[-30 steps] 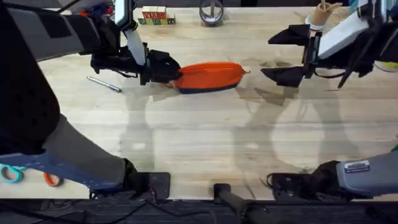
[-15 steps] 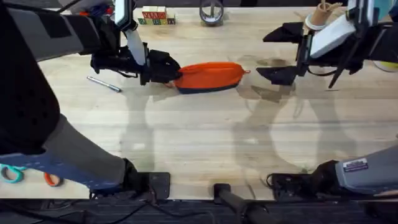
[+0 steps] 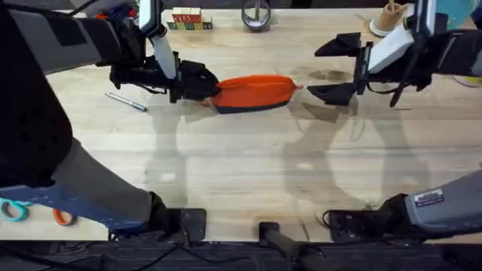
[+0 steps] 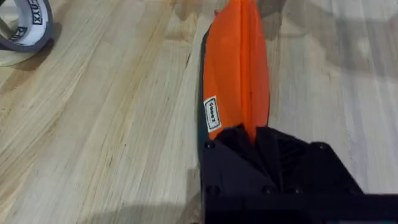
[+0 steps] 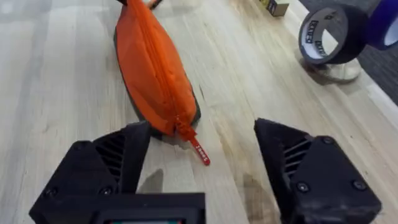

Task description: Unzip the bag, pick up the pens from the table one at a time and place them inside, then zip the bag closed.

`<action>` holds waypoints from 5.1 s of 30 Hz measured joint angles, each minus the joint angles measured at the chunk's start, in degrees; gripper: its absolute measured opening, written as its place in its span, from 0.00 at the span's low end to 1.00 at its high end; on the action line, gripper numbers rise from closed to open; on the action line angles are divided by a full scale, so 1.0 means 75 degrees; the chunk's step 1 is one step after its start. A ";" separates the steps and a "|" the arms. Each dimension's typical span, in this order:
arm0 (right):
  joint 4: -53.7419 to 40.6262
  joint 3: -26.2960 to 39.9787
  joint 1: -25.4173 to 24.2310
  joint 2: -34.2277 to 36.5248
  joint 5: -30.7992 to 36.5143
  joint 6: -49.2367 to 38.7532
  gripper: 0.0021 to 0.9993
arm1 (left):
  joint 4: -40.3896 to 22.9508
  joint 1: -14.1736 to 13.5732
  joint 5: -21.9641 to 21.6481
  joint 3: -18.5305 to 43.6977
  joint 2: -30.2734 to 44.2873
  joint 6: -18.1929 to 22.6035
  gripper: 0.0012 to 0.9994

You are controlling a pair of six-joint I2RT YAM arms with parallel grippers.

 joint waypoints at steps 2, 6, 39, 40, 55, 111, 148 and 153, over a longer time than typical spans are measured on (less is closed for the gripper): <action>0.0019 0.0000 0.0099 0.0063 0.0059 0.0000 1.00 | 0.0002 0.0000 0.0000 0.0000 -0.0002 0.0000 0.04; 0.0115 0.0000 0.0306 0.0227 0.0241 0.0000 1.00 | 0.0000 0.0000 0.0000 0.0000 -0.0001 0.0000 0.04; 0.0610 0.0020 0.0964 0.1054 0.1384 0.0000 0.99 | -0.0006 0.0000 0.0000 0.0000 0.0000 0.0000 0.04; 0.0609 0.0020 0.0966 0.1055 0.1383 0.0000 0.99 | -0.0006 0.0000 0.0000 0.0000 -0.0002 0.0000 0.04; 0.0590 0.0020 0.1201 0.1054 0.1724 0.0000 1.00 | -0.0006 0.0000 0.0000 0.0000 0.0000 0.0000 0.04; 0.0475 0.0020 0.1206 0.1054 0.1297 -0.0026 0.03 | -0.0146 0.0003 -0.0003 0.0000 -0.0002 0.0000 0.04; 0.0295 0.0023 0.0409 0.1001 -0.1397 0.0293 0.03 | -0.0172 -0.0015 -0.0017 0.0003 -0.0002 0.0000 0.04; 0.0341 0.0023 0.0483 0.1001 -0.1520 0.0336 0.03 | -0.0172 -0.0015 -0.0018 0.0003 -0.0001 0.0000 0.04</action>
